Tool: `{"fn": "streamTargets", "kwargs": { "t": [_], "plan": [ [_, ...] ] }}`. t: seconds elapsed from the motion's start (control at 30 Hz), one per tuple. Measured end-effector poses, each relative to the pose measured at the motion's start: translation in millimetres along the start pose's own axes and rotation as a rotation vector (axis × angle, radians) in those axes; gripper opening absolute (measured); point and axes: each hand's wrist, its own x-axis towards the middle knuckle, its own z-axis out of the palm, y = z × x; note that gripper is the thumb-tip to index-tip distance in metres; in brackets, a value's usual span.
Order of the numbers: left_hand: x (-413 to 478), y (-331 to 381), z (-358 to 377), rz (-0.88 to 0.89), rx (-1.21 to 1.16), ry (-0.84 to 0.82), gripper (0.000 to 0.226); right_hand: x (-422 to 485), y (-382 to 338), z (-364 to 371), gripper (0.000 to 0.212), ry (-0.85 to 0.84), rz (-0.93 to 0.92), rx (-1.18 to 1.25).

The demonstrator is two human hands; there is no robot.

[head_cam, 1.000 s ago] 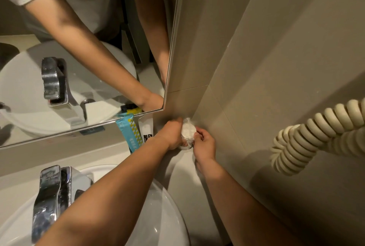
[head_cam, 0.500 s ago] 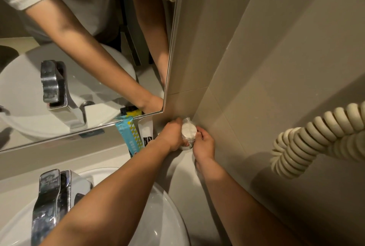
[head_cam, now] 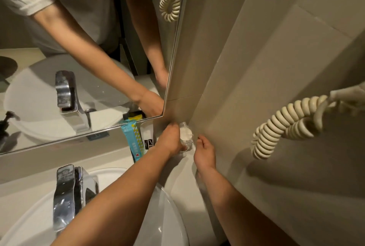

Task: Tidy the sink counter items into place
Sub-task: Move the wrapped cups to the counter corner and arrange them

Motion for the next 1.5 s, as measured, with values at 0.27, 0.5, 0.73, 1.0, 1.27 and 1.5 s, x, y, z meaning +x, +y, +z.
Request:
{"fn": "streamTargets", "kwargs": {
  "t": [0.27,0.5,0.73,1.0,1.27,1.5],
  "plan": [
    [-92.5,15.5,-6.5,0.169,-0.008,0.250,0.065,-71.7,-19.0,-49.7,0.035,-0.072,-0.312,-0.357],
    [-194.1,5.3,-6.3,0.187,0.262,0.388,0.065,-134.9,-21.8,-90.2,0.048,-0.186,-0.532,-0.637],
    [-307.3,-12.8,6.0,0.110,0.458,0.454,0.079,-207.4,-10.3,-119.3,0.071,-0.334,-0.798,-0.940],
    [-432.5,-47.2,-12.8,-0.039,0.506,0.561,0.075,-297.5,-9.1,-98.5,0.075,-0.428,-0.998,-0.953],
    [-526.3,-107.7,-40.0,-0.251,0.499,0.677,0.075,-391.8,-23.6,-42.6,0.068,-0.628,-1.191,-0.809],
    [-585.5,-181.2,-59.0,-0.472,0.409,0.687,0.074,-453.7,-16.9,27.4,0.068,-0.808,-1.200,-0.811]
  ]
}}
